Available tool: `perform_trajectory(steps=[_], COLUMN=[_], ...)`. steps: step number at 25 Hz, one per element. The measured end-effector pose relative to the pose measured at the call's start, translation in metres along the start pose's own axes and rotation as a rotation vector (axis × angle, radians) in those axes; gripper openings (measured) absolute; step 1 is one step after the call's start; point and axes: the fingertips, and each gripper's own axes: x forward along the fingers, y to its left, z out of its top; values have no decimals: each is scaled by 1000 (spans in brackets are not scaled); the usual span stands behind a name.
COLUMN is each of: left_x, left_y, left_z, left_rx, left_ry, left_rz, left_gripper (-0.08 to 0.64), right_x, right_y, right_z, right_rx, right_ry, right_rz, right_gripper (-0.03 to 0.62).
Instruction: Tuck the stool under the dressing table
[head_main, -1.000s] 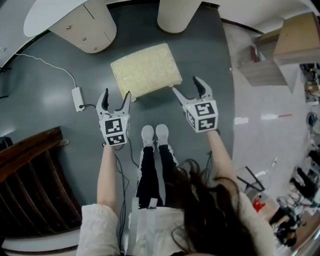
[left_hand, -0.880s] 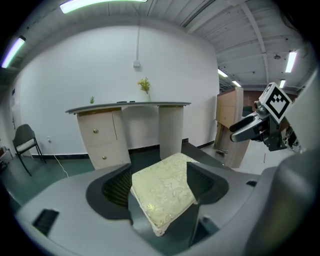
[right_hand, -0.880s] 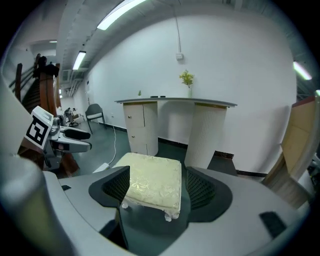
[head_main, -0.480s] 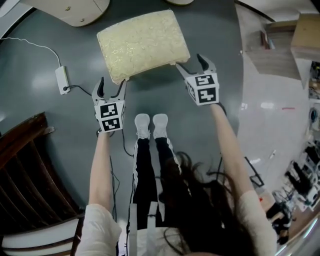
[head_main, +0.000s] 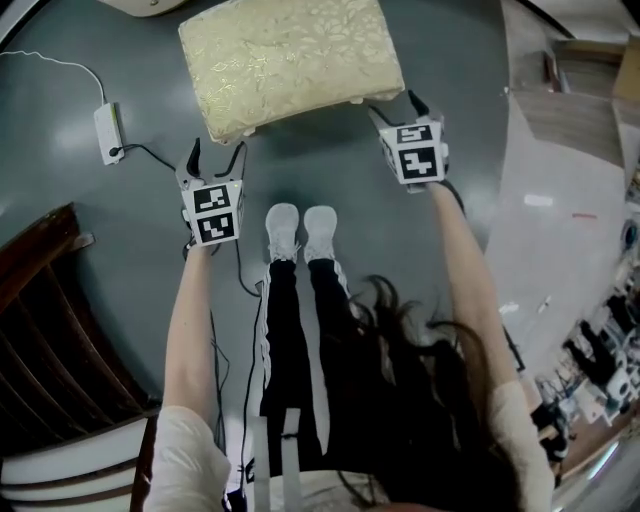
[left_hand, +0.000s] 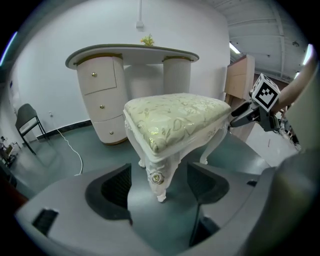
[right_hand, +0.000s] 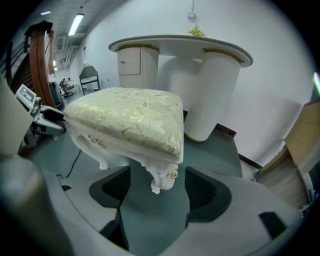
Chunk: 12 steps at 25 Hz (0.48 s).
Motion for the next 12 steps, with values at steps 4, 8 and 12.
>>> perform_trajectory(steps=[4,8,12], left_x=[15,30,42], left_y=[0,2,-6], left_z=[-21,-20,-27], left_rx=[-58,-69,-22], left_ry=[49,35,50], left_rz=[22,39,8], left_gripper=[328,328,328], right_x=[20,38,48], right_y=[1,0,1], right_z=[-19,-22,-22], right_rx=[-6,-6,19], right_ry=[34,55,48], right_rz=[-11,-32,-50], right_gripper=[341,341,339])
